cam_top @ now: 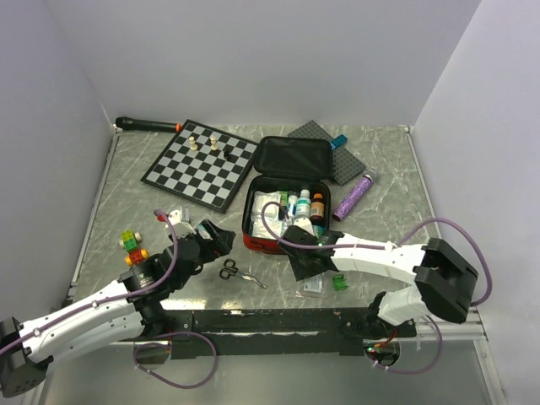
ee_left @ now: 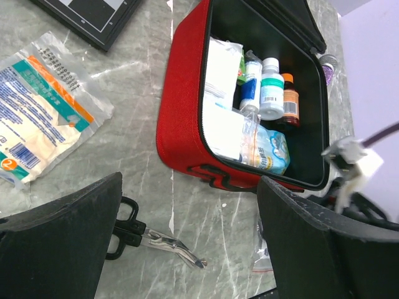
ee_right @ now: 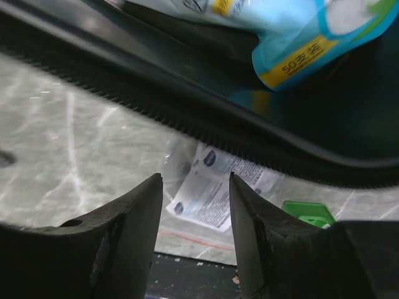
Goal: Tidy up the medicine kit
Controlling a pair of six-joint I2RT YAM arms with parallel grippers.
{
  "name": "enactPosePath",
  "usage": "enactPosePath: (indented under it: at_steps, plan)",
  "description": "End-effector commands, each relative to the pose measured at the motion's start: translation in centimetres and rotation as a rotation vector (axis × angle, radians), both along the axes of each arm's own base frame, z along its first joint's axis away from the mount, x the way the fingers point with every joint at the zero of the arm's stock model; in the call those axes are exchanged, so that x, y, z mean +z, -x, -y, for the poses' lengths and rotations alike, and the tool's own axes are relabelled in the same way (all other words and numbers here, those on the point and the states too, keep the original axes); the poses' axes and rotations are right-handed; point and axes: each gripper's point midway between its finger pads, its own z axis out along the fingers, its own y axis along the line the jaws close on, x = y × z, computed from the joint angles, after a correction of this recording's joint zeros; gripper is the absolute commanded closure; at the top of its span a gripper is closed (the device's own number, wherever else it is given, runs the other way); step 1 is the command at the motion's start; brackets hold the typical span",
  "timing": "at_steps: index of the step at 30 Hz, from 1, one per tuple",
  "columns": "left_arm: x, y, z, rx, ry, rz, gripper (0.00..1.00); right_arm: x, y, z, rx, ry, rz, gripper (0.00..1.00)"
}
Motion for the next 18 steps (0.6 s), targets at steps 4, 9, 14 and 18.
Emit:
enactPosePath:
  at_steps: [4, 9, 14, 18]
  plan:
    - [0.3, 0.3, 0.3, -0.008, 0.047, -0.004, 0.07, -2.1, 0.5, 0.7, -0.038, 0.075, -0.048, 0.47]
    - [0.1, 0.4, 0.2, -0.009, 0.049, -0.008, 0.07, -2.4, 1.2, 0.8, -0.028, 0.08, -0.073, 0.59]
    - [0.0, 0.4, 0.1, -0.006, 0.052, -0.004, 0.07, -1.6, 1.8, 0.7, -0.01, 0.083, -0.07, 0.81]
    - [0.0, 0.4, 0.3, -0.011, 0.054, -0.004, 0.07, -0.3, 1.9, 0.3, 0.015, 0.088, -0.049, 0.98]
